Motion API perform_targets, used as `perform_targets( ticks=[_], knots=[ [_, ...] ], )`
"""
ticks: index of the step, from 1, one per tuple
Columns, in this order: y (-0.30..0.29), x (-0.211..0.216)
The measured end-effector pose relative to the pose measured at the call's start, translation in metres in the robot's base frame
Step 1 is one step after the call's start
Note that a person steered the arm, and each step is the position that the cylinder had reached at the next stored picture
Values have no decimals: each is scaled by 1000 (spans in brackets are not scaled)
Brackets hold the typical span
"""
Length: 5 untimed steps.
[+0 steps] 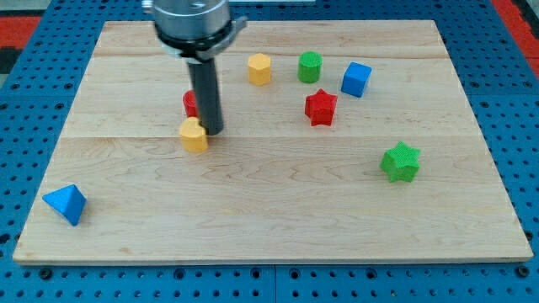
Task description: Push the yellow heart to the blue triangle
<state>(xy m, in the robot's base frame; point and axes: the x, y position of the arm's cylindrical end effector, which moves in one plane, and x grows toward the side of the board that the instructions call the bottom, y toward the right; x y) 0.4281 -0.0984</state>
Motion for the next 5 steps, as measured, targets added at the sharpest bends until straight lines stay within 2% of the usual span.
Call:
perform_targets(
  ticks=[2,3,5],
  knots=[
    [-67,8],
    [-66,28],
    [-49,33]
  ],
)
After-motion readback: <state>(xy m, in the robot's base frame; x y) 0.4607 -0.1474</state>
